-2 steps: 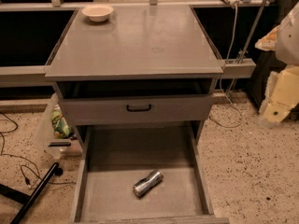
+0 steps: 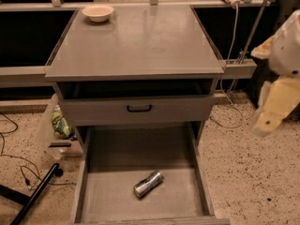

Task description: Pick redbull can from middle drawer and place on counter

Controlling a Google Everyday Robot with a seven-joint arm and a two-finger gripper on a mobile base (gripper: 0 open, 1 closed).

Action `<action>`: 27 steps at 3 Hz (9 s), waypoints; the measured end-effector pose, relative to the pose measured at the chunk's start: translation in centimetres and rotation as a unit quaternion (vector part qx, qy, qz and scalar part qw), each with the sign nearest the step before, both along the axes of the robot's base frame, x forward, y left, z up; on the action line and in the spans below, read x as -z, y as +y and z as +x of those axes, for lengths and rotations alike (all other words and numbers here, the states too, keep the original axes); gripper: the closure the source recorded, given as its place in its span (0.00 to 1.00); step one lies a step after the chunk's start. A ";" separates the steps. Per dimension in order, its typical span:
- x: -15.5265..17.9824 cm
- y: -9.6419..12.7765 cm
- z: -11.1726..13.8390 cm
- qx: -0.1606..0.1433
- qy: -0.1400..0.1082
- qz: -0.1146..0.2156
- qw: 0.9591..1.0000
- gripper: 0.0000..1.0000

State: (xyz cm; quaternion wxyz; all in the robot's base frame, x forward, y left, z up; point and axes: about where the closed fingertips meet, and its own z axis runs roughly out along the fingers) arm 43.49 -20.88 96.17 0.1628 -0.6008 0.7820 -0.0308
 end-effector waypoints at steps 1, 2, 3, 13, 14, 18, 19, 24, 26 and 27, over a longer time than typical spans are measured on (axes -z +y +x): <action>5.1 4.3 -1.4 -0.006 0.007 0.052 0.999 0.00; 12.7 8.3 -2.8 -0.025 0.043 0.116 0.992 0.00; 15.6 8.6 -4.1 -0.023 0.063 0.116 0.991 0.00; 42.7 27.4 4.5 -0.170 -0.002 0.256 0.952 0.00; 42.7 27.4 4.5 -0.170 -0.002 0.256 0.952 0.00; 52.6 25.2 8.5 -0.120 0.018 0.353 0.928 0.00; 54.0 25.1 8.5 -0.125 0.020 0.362 0.923 0.00; 59.0 22.1 10.3 -0.108 0.046 0.319 0.940 0.19; 59.1 22.0 10.3 -0.107 0.047 0.320 0.940 0.65; 54.7 21.5 10.1 -0.100 0.019 0.330 0.939 0.88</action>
Offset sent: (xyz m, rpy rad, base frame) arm -0.0585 0.1275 -0.2586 0.3843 0.2507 0.0996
